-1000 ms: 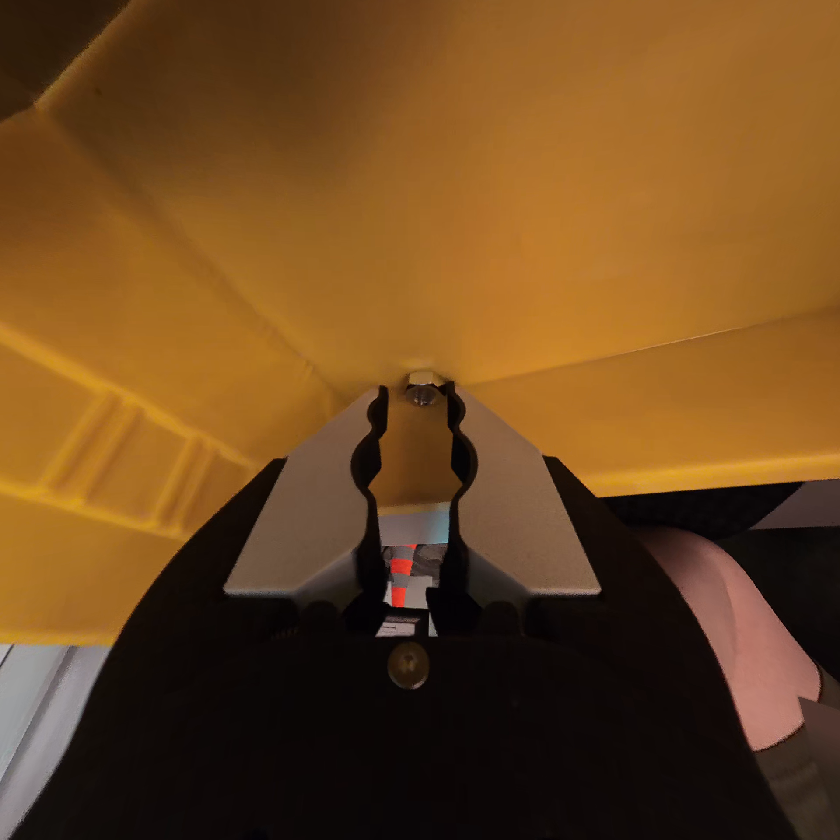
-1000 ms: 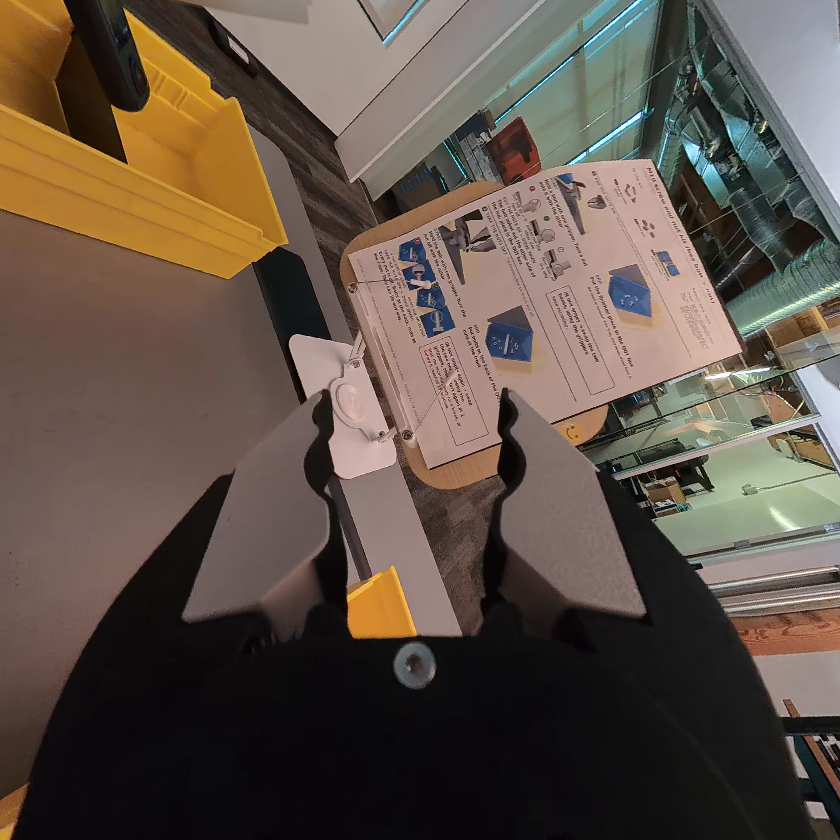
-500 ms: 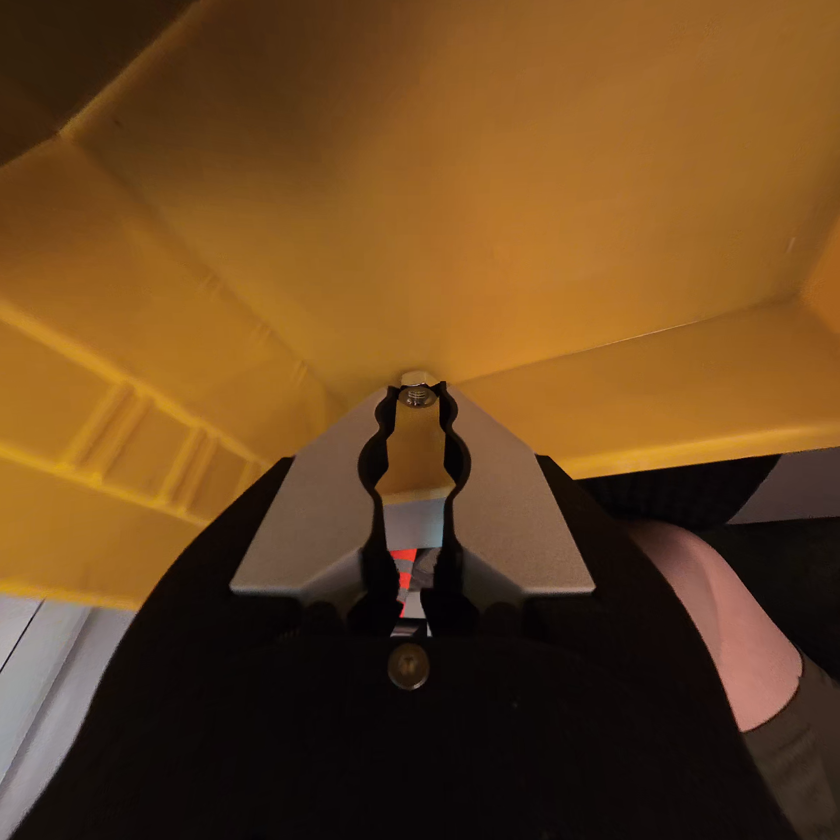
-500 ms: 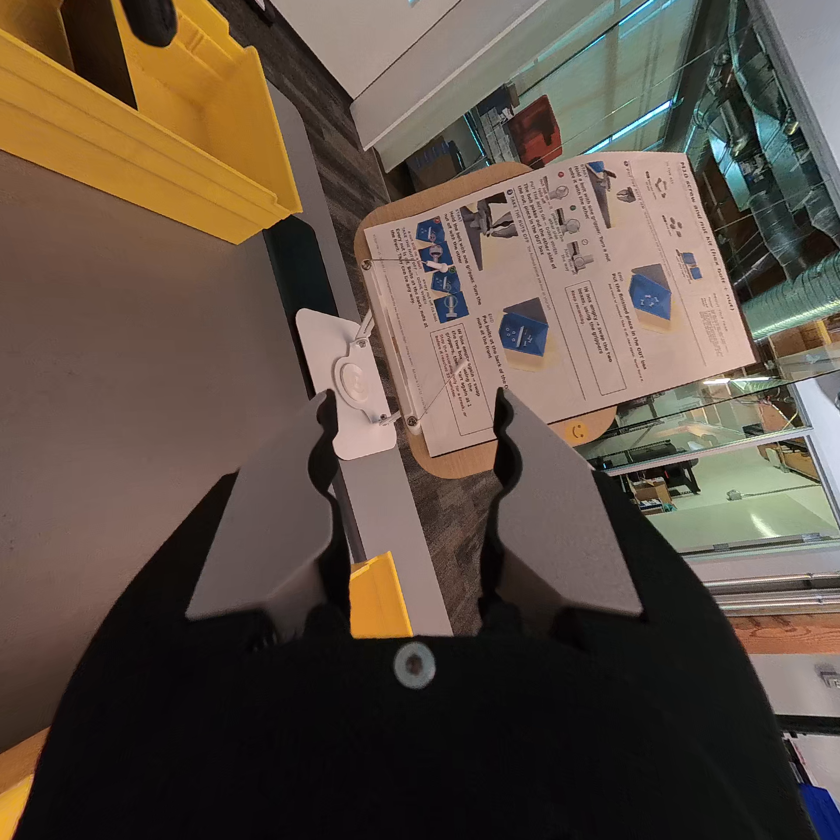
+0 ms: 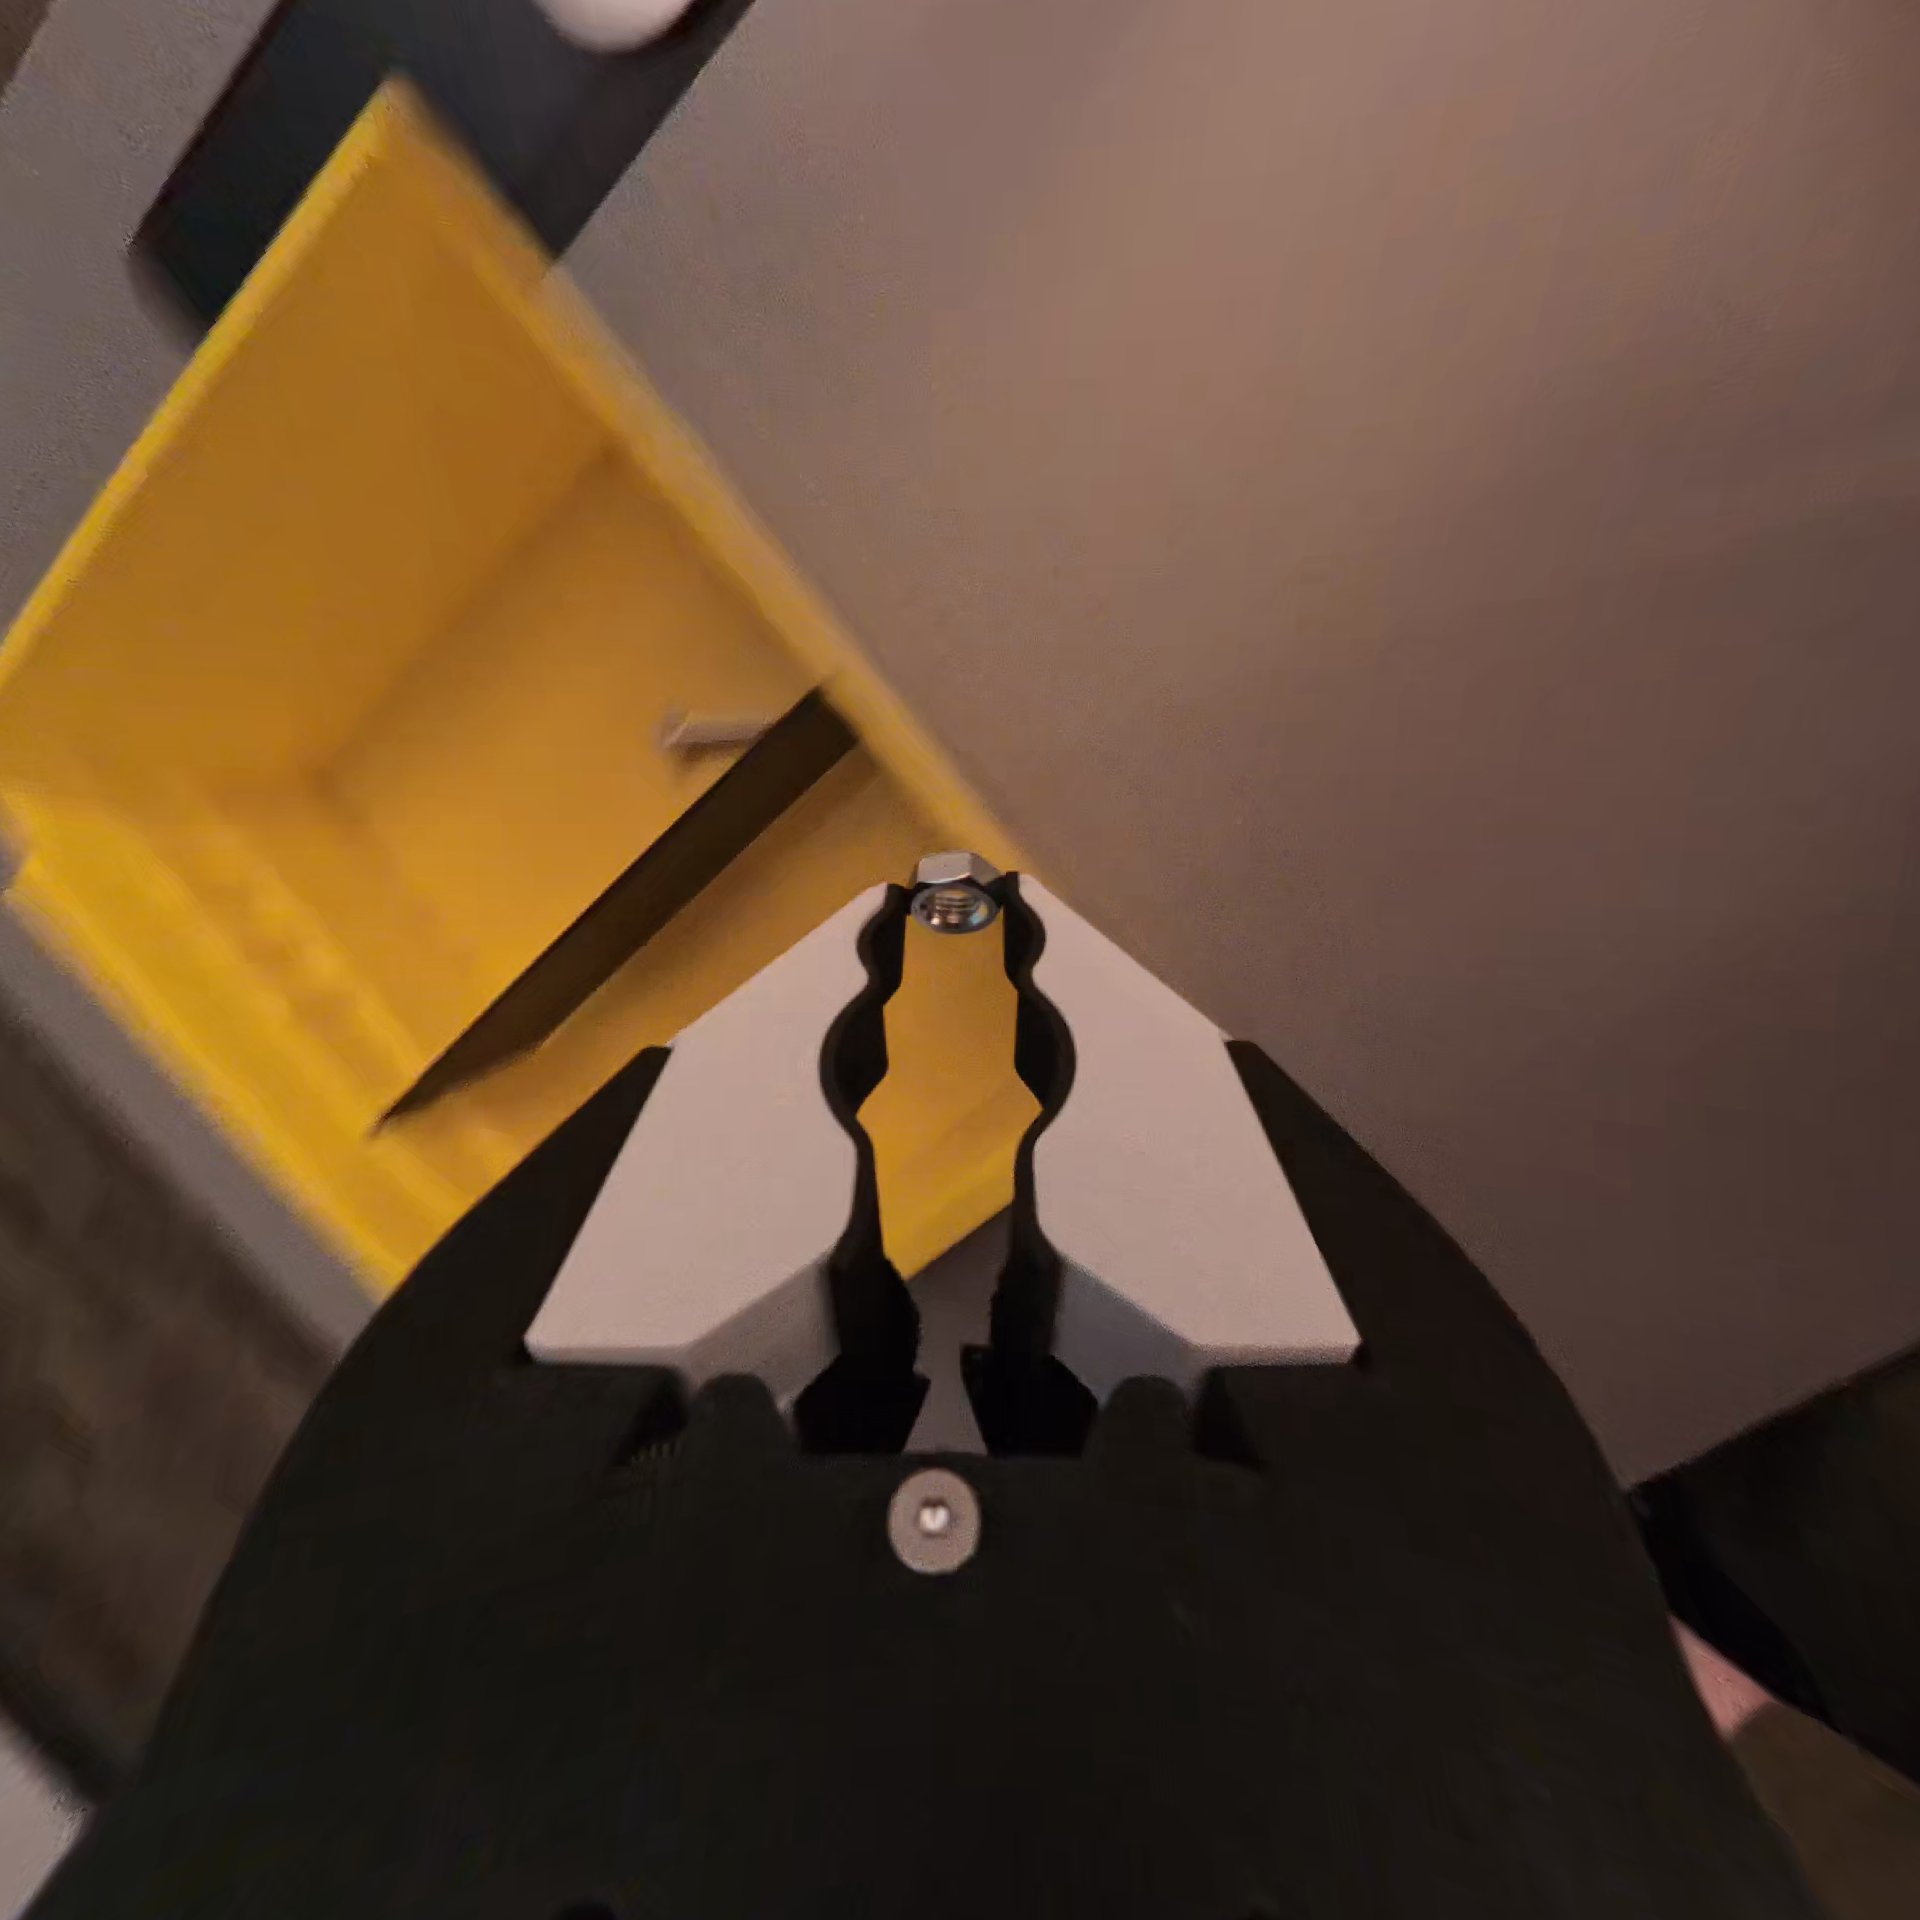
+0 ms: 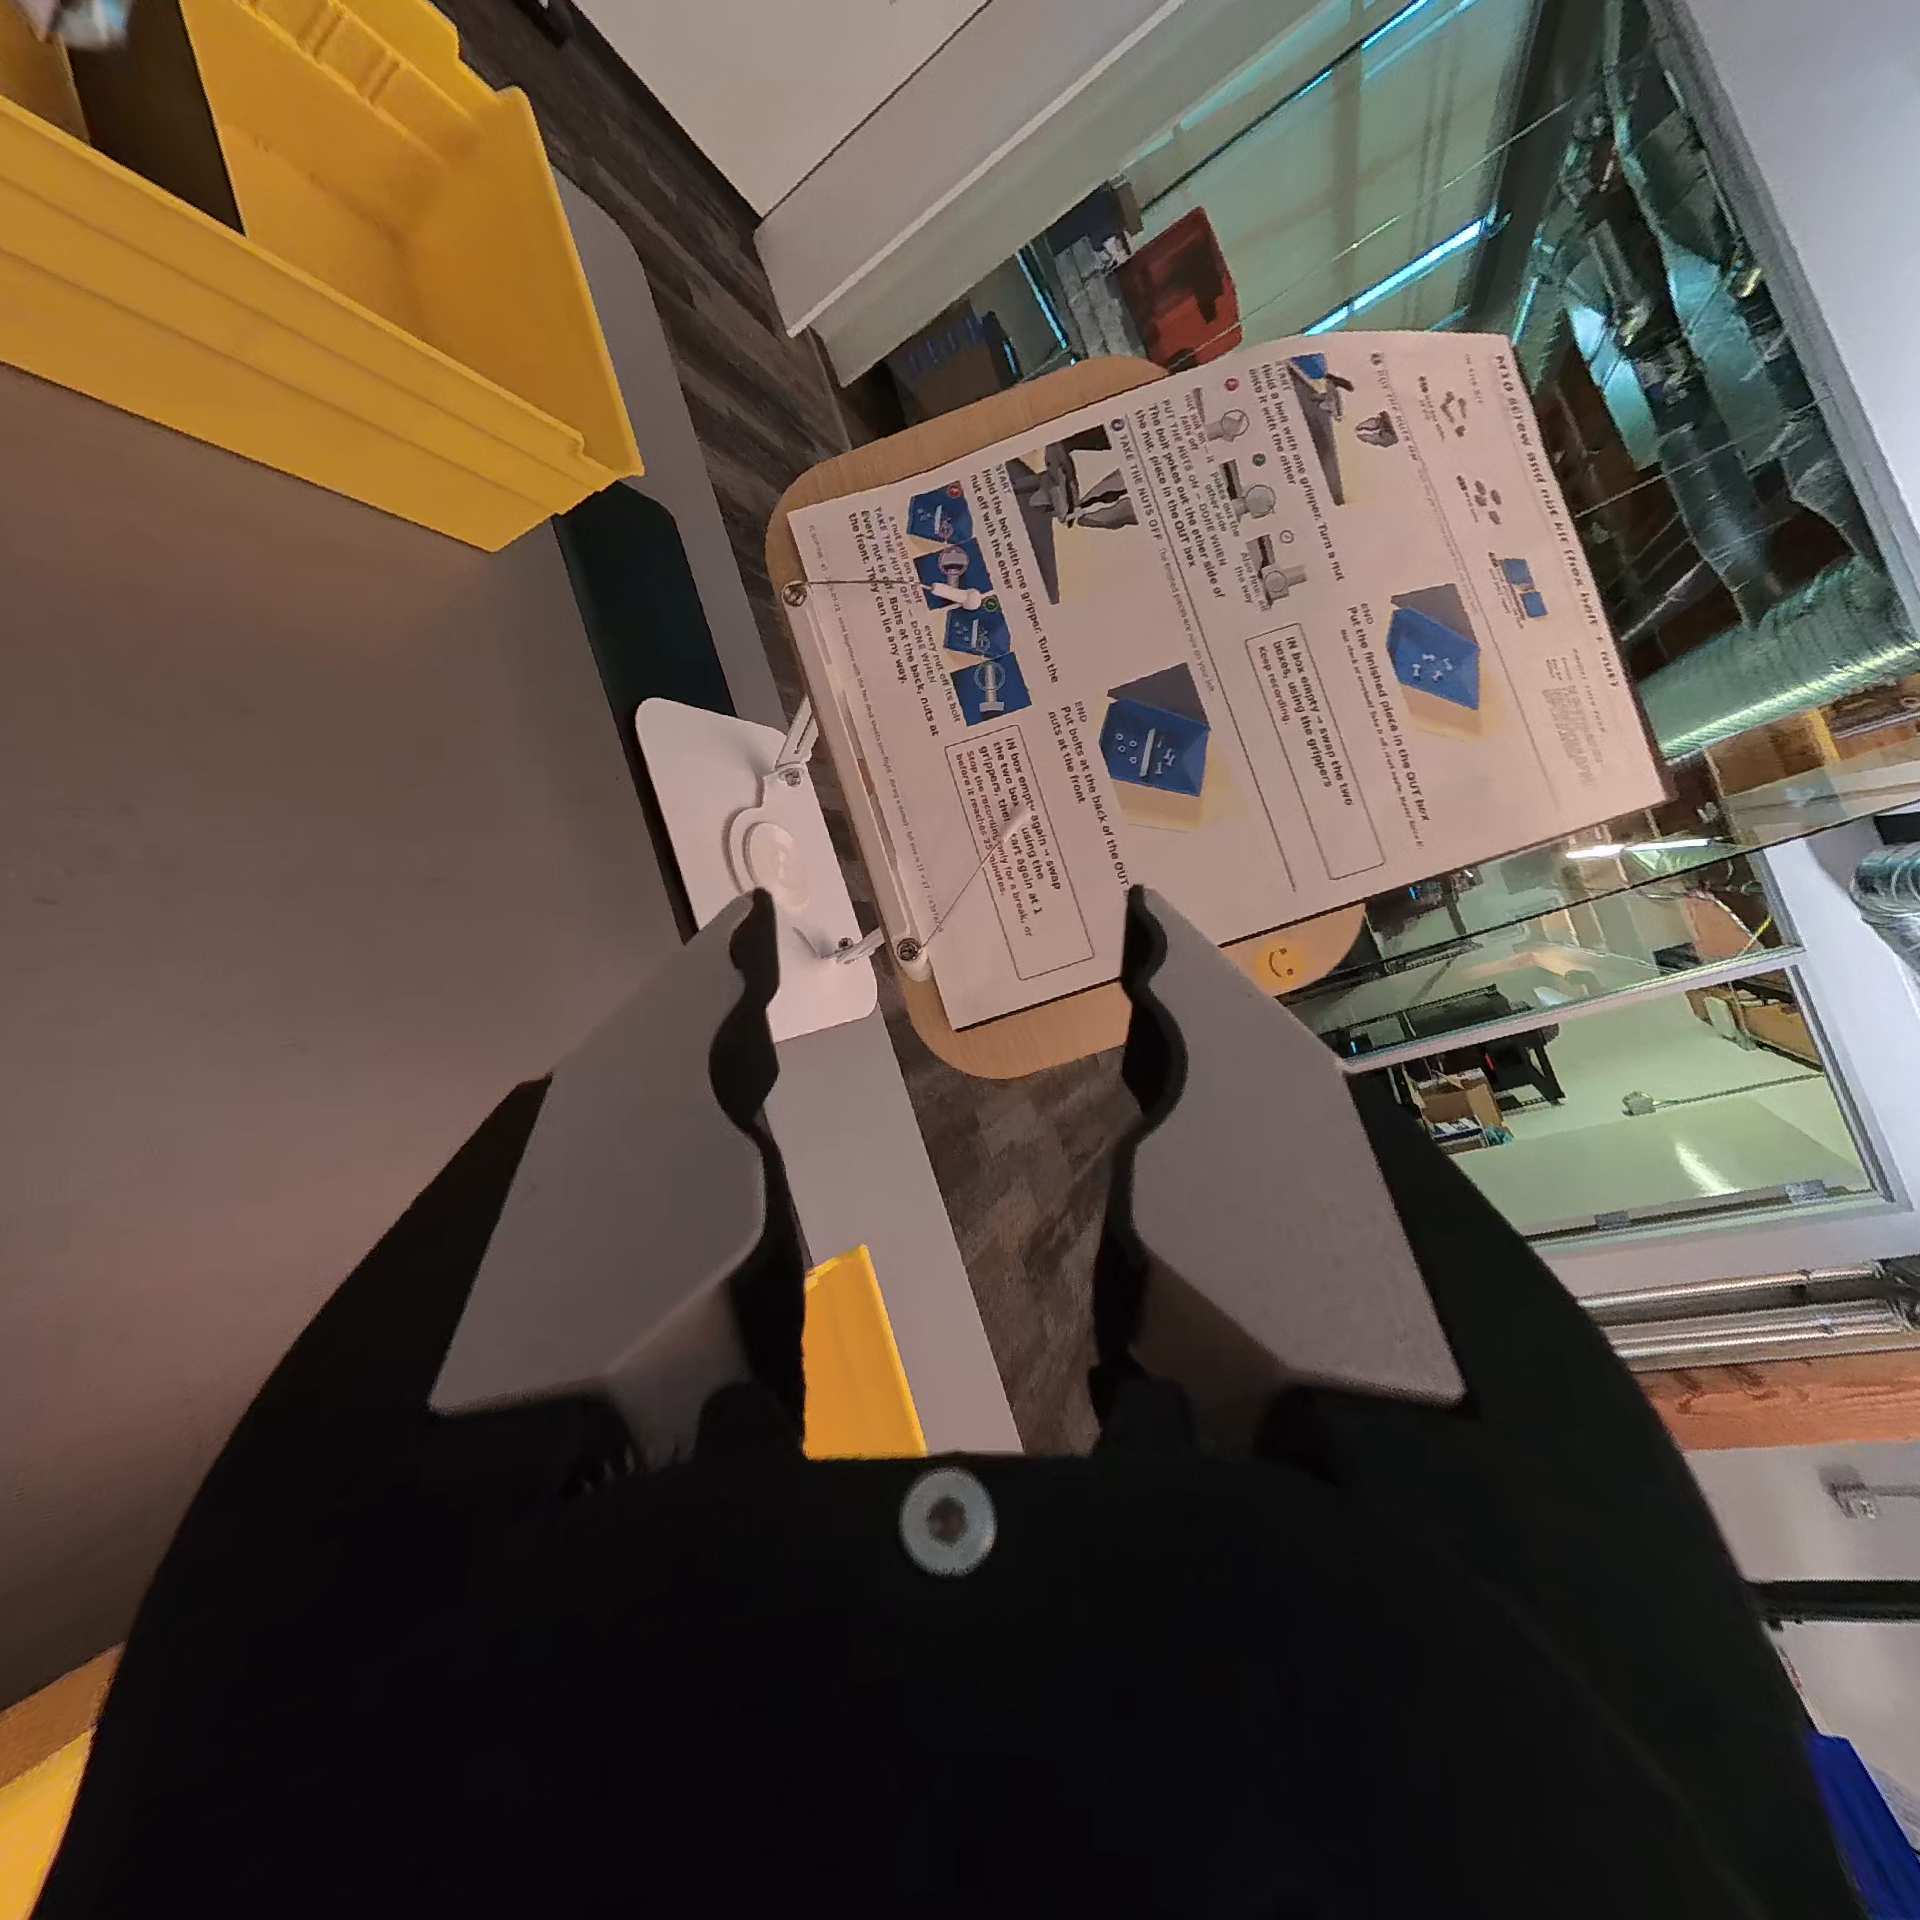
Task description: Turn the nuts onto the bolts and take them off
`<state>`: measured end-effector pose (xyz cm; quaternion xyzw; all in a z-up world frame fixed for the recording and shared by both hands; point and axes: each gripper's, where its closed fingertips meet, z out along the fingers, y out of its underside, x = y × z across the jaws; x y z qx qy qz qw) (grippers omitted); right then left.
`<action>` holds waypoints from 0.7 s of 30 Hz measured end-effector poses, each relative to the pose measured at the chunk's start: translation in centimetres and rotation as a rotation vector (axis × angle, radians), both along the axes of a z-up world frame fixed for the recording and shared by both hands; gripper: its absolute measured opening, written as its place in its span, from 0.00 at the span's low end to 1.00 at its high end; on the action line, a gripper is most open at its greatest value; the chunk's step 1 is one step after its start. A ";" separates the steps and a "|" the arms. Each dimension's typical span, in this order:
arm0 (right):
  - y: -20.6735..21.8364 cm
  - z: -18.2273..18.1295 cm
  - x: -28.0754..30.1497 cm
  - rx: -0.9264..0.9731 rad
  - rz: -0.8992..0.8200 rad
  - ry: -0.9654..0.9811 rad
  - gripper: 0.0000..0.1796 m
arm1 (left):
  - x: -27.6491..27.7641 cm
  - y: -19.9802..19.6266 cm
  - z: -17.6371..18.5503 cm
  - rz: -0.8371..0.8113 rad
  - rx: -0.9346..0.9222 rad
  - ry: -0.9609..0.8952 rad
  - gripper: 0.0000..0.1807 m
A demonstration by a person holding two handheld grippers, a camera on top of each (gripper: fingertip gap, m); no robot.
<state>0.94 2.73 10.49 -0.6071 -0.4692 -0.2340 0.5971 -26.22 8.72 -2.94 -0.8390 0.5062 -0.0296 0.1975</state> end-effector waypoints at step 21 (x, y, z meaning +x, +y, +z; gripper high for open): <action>1.7 0.2 2.5 0.071 -0.095 -0.032 0.34 | 14.9 -11.2 -13.7 -0.528 -0.279 0.293 0.10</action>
